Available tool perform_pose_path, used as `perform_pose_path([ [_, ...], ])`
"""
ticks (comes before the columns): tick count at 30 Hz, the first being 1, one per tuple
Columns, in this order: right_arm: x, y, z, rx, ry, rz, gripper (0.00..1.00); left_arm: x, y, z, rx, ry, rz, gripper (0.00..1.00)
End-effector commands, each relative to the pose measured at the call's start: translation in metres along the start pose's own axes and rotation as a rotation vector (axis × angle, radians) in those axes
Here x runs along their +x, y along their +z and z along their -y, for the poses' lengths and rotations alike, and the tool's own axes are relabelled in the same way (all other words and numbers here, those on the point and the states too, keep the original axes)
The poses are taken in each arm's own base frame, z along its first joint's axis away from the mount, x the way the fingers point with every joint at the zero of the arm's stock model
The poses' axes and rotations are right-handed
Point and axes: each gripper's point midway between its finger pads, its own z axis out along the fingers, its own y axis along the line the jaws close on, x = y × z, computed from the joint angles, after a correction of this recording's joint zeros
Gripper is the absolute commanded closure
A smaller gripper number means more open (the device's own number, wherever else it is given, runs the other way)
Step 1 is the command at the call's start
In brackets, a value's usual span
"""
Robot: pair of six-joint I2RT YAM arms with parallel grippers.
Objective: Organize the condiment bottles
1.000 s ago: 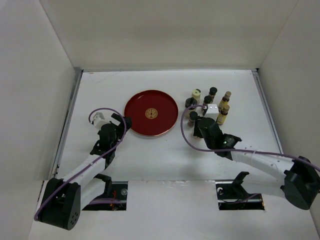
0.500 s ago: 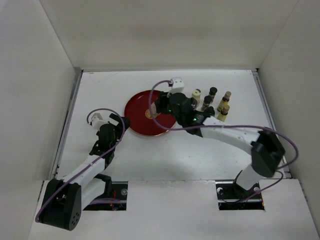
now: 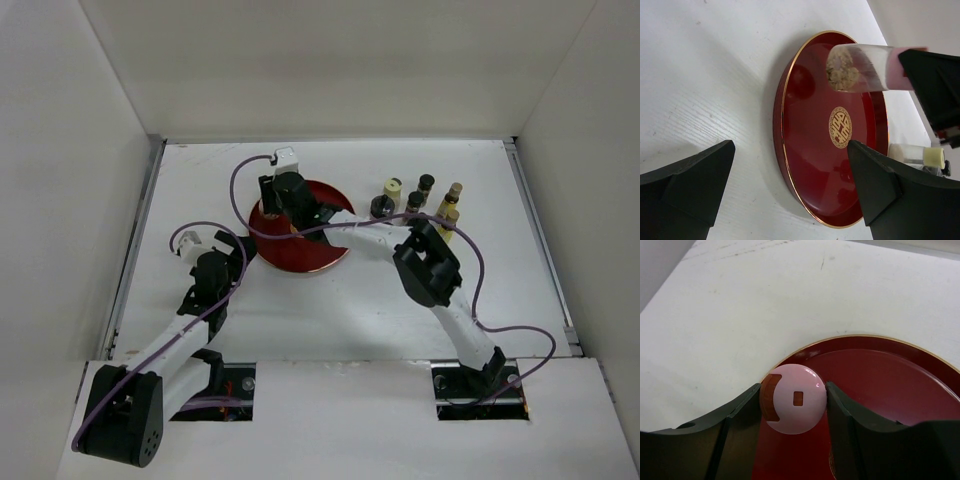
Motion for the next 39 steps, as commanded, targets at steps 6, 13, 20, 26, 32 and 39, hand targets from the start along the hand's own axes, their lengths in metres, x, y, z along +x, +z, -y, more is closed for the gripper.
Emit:
perform_pose_path([
  [6,-0.004,0.011,-0.014,-0.010,-0.006,0.029,0.48,-0.007,0.001,0.007,0.029,-0.030,0.029,0.00],
  [13,-0.023,-0.003,-0.019,-0.028,0.033,0.061,0.25,-0.007,0.001,0.008,0.031,-0.030,0.025,0.00],
  [20,-0.104,-0.079,-0.002,-0.067,0.143,0.215,0.27,-0.009,-0.001,0.009,0.041,-0.034,0.032,0.00],
  [26,-0.105,-0.157,0.082,0.053,0.171,0.270,0.67,-0.012,-0.004,0.012,0.053,-0.038,0.046,0.00],
  [32,-0.036,-0.200,0.179,0.298,0.139,0.121,0.65,-0.007,-0.002,0.013,0.049,-0.030,0.031,0.00],
  [39,0.005,-0.209,0.203,0.333,0.128,0.033,0.38,-0.007,-0.001,0.013,0.046,-0.024,0.036,0.00],
])
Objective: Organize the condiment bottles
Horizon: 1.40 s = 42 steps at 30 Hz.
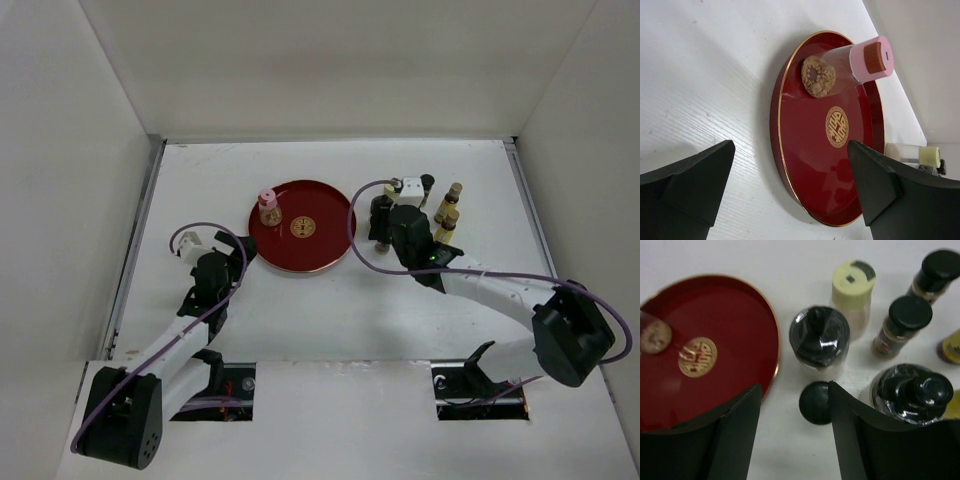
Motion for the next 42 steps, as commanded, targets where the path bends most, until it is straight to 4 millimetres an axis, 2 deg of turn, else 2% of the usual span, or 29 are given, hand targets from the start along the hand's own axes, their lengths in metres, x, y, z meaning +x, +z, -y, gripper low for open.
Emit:
perform_pose_path([
  [1,-0.004,0.003,0.002,-0.001,0.018,0.008,0.36,-0.005,0.002,0.008,0.026,-0.012,0.027,0.00],
  [10,0.019,0.014,0.022,0.091,-0.027,-0.021,0.31,0.000,0.005,0.010,0.032,-0.010,0.000,0.00],
  [20,0.035,0.027,0.026,0.111,-0.031,-0.061,0.33,-0.003,0.003,0.013,0.046,-0.014,0.012,0.00],
  [27,0.030,0.026,0.023,0.112,-0.033,-0.058,0.59,-0.004,0.003,0.013,0.046,-0.014,0.015,0.00],
  [29,0.018,0.020,0.024,0.112,-0.019,-0.035,0.62,-0.005,0.003,0.009,0.036,-0.018,0.025,0.00],
  [31,-0.001,0.008,0.016,0.079,0.007,0.009,0.63,-0.004,0.003,0.009,0.035,-0.019,0.019,0.00],
  [33,-0.027,-0.005,-0.001,0.023,0.029,0.064,0.63,-0.005,0.002,0.012,0.046,-0.020,0.024,0.00],
  [36,-0.060,-0.013,-0.029,-0.062,0.047,0.110,0.63,-0.006,0.003,0.008,0.031,-0.019,0.035,0.00],
  [38,-0.072,-0.007,-0.056,-0.143,0.062,0.115,0.63,-0.003,0.004,0.007,0.025,-0.017,0.025,0.00],
  [42,-0.079,0.027,-0.112,-0.236,0.063,0.117,0.64,-0.005,0.003,0.008,0.031,-0.016,0.030,0.00],
])
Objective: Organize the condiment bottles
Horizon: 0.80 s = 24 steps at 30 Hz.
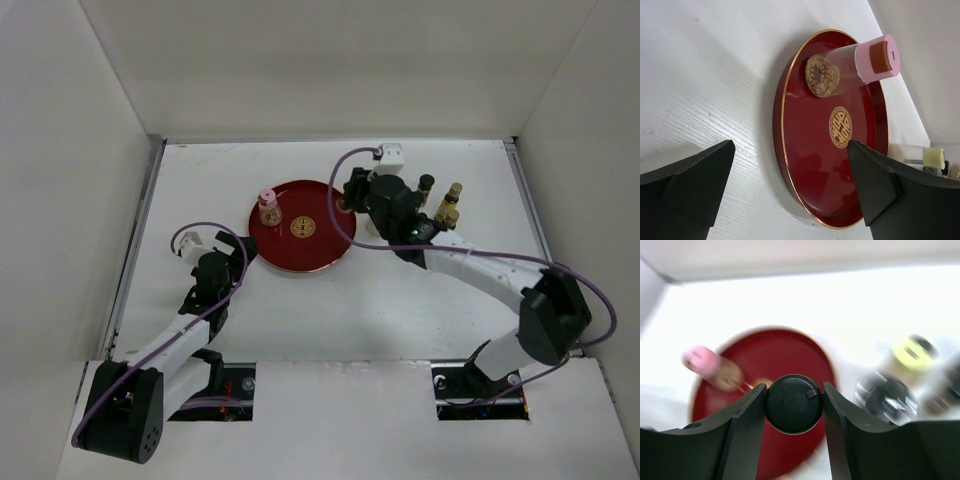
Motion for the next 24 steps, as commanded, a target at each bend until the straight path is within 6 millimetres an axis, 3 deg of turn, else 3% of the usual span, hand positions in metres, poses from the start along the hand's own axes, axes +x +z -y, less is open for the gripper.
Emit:
perform_pose_path([
  [1,-0.010,0.035,-0.057,-0.128,0.017,0.035,0.64,-0.009,0.000,0.011,0.039,-0.022,0.042,0.00],
  [5,-0.003,0.085,-0.093,-0.155,0.004,0.030,0.64,-0.007,-0.001,0.013,0.049,-0.024,0.029,0.00],
  [12,0.019,0.145,-0.125,-0.153,-0.004,0.009,0.64,-0.006,0.000,0.011,0.044,-0.022,0.022,0.00],
  [18,0.049,0.171,-0.139,-0.147,-0.016,-0.025,0.64,-0.005,0.001,0.009,0.037,-0.024,0.019,0.00],
  [24,0.073,0.176,-0.143,-0.135,-0.030,-0.056,0.63,-0.008,0.001,0.009,0.037,-0.026,0.030,0.00],
])
